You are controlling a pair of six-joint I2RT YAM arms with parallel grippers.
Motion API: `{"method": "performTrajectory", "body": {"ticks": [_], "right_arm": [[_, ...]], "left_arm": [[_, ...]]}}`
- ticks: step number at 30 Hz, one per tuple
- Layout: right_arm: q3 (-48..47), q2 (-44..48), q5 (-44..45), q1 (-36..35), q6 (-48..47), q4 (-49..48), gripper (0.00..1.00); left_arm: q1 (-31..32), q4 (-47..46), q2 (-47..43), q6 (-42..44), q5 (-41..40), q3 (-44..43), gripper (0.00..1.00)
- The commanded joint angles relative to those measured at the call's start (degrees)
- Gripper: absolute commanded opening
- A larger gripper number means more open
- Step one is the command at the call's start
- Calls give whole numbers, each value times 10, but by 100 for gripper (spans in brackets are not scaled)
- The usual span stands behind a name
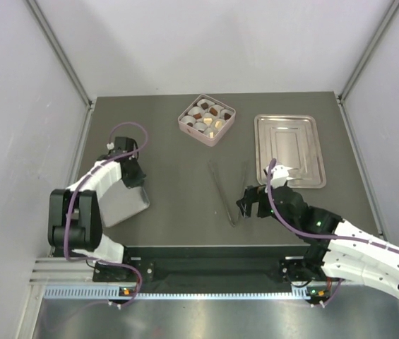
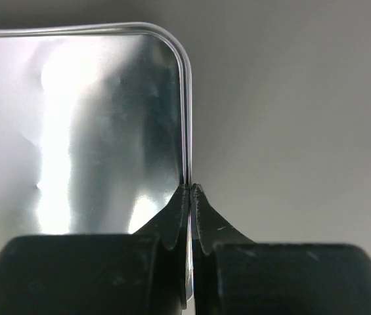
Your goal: Pack the chocolate
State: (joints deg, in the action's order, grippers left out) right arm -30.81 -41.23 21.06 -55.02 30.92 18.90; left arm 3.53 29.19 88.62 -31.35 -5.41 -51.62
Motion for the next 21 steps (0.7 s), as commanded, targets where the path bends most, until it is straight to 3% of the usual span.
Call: {"method": "performTrajectory", "body": {"ticks": [1, 6, 11, 18, 21], "right_arm": [[-27, -10, -10, -8, 2, -18, 100], [-20, 8, -58, -3, -16, -111, 100], [-7, 47, -130, 6, -129, -226, 100], [-19, 41, -247, 47, -355, -328, 100], [-51, 7, -381, 102, -418, -321, 99]], "left_arm": [[6, -5, -80, 6, 156, -43, 0], [9, -49, -159, -7, 322, -46, 0], [14, -102, -204, -57, 500, -19, 0], [53, -114, -261, -69, 609, -3, 0], [88, -114, -275, -63, 625, 2, 0]]}}
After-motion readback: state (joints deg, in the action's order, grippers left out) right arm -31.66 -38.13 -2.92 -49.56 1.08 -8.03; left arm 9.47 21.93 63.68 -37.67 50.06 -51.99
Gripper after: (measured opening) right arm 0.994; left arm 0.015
